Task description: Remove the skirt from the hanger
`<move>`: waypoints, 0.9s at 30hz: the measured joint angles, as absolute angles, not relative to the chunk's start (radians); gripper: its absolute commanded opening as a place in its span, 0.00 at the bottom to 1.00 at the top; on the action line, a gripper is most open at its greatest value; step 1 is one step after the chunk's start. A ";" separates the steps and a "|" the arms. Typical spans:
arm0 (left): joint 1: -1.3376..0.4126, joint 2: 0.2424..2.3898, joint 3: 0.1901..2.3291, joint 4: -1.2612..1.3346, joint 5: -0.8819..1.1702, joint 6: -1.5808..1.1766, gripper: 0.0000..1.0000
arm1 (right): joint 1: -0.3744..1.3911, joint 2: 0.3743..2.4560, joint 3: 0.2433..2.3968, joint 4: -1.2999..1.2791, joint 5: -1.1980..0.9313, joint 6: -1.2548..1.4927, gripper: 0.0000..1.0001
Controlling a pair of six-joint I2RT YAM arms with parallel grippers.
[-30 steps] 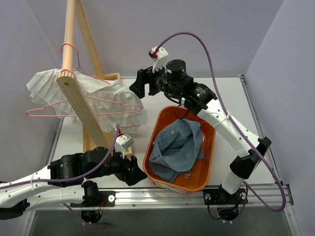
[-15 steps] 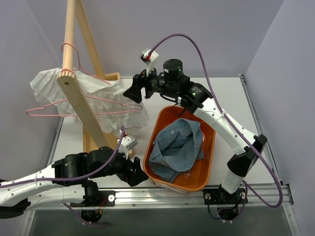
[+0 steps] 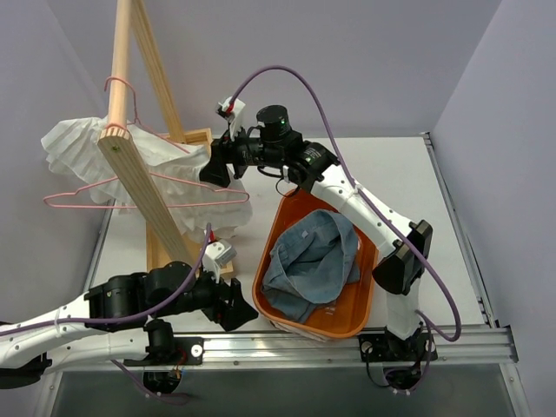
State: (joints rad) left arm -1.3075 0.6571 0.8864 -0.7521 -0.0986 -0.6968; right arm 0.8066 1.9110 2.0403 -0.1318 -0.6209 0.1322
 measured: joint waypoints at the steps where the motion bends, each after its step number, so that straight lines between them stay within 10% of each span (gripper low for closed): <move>1: -1.308 0.653 0.882 -0.752 -0.099 -0.697 0.94 | 0.807 1.929 2.062 -0.130 -0.636 0.132 0.48; 4: -1.308 0.643 0.879 -0.757 -0.099 -0.697 0.94 | 0.807 1.980 2.137 -0.149 -0.666 0.128 0.24; 12: -1.308 0.618 0.875 -0.764 -0.099 -0.698 0.94 | 0.806 2.029 2.190 -0.155 -0.715 0.132 0.00; 27: -1.308 0.619 0.873 -0.767 -0.099 -0.700 0.94 | 0.804 2.014 2.148 -0.098 -0.715 0.162 0.00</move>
State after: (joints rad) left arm -1.3075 0.6186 0.8734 -0.7673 -0.0994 -0.6998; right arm 0.8040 2.0136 2.1479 -0.0978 -0.7147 0.1616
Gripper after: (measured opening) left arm 0.942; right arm 0.120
